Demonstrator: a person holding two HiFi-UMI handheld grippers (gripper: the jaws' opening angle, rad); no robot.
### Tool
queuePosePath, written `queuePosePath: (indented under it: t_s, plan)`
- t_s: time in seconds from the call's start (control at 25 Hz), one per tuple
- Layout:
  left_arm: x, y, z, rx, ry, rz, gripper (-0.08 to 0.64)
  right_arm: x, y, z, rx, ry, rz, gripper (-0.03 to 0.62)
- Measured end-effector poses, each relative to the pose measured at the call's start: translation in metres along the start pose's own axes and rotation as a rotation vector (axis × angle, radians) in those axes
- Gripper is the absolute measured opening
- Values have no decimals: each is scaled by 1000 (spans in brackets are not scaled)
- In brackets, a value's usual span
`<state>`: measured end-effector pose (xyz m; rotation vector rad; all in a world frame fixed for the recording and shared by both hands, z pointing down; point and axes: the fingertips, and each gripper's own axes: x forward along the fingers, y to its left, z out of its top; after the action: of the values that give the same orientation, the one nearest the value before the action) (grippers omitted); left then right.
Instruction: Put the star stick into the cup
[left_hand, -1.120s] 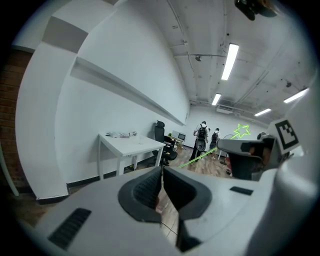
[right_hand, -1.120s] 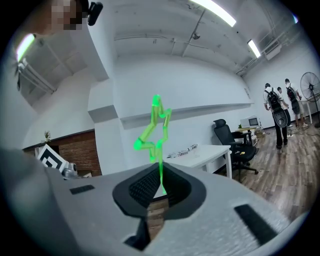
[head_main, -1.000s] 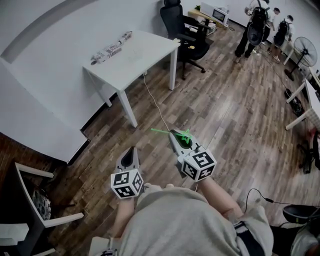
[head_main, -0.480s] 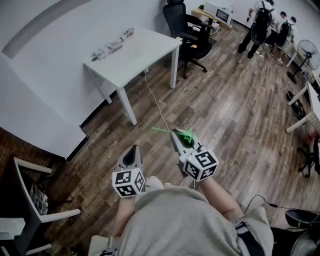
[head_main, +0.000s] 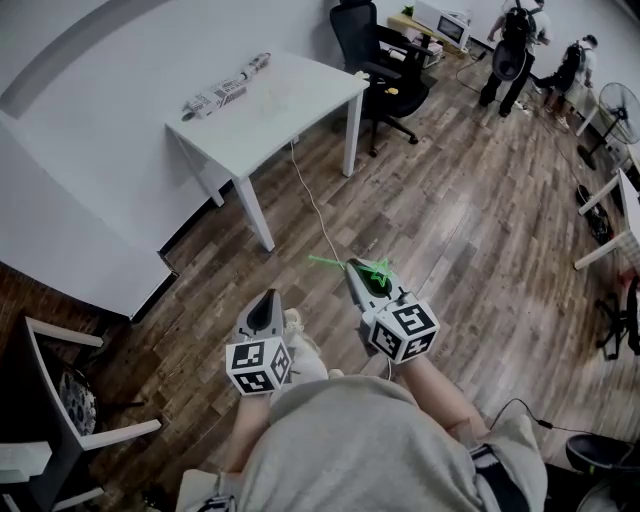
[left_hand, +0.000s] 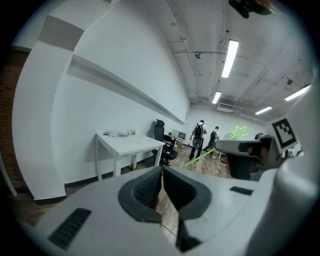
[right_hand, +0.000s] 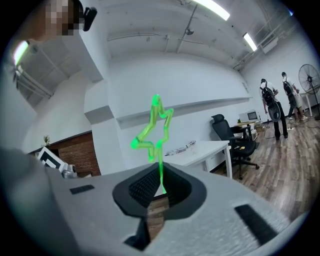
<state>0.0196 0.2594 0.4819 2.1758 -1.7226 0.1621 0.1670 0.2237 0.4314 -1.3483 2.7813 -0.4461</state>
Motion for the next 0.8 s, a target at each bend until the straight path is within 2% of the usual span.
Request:
queuePosePath:
  t_s: [0.44, 0.8]
  plan:
    - [79, 63, 35, -16, -1, 20, 14, 103, -28, 15, 14, 3, 12, 11]
    - [154, 116, 83, -7, -5, -7, 14, 202, -49, 45, 5, -11, -2, 11]
